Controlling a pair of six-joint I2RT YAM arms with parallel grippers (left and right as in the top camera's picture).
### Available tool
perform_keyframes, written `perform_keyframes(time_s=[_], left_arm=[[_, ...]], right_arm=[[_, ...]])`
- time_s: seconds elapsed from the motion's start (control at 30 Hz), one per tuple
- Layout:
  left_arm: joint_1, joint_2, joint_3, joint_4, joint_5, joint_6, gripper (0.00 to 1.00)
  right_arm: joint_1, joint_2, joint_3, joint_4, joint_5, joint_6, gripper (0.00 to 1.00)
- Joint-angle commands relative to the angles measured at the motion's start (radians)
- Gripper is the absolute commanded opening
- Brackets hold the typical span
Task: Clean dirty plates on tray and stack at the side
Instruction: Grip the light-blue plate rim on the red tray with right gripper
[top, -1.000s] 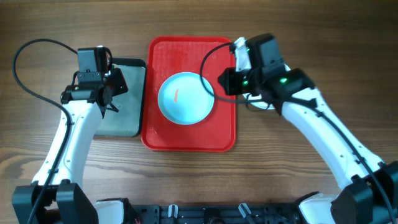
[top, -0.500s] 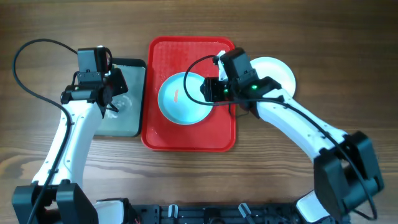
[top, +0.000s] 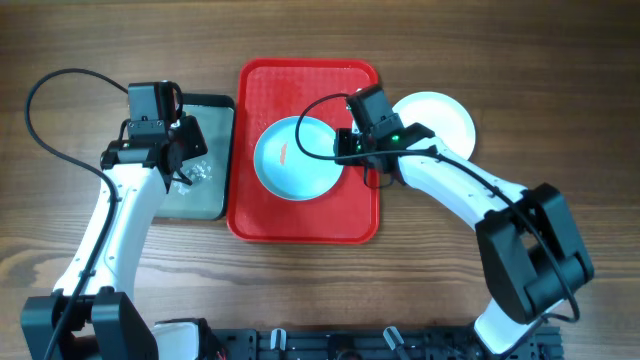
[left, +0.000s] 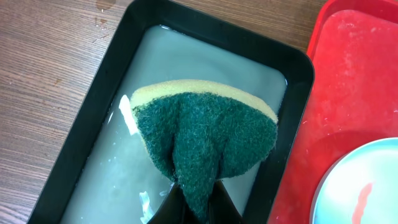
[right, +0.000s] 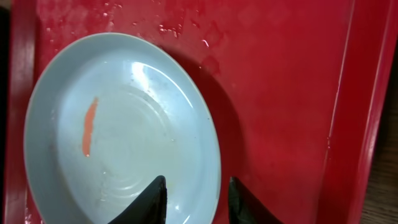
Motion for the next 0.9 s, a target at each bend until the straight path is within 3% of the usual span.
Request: perform_keyframes(time_s=[0.0,0.63,0.87], left_arm=[[0.001,-0.003,-0.01,0.004,-0.013,0.012,0.04],[0.001,-0.002,-0.026,0.026,-0.013,0.012,0.04],[0.001,-0.002,-0.026,0.03,-0.013,0.012,0.04]], right_arm=[[0.002,0.047,-0.008,0.005,-0.004,0.04,0.29],[0.003,0.08,-0.015,0.016,0.0,0.096,0.24],[0.002,0.103,-0.016,0.01,-0.007,0.137,0.17]])
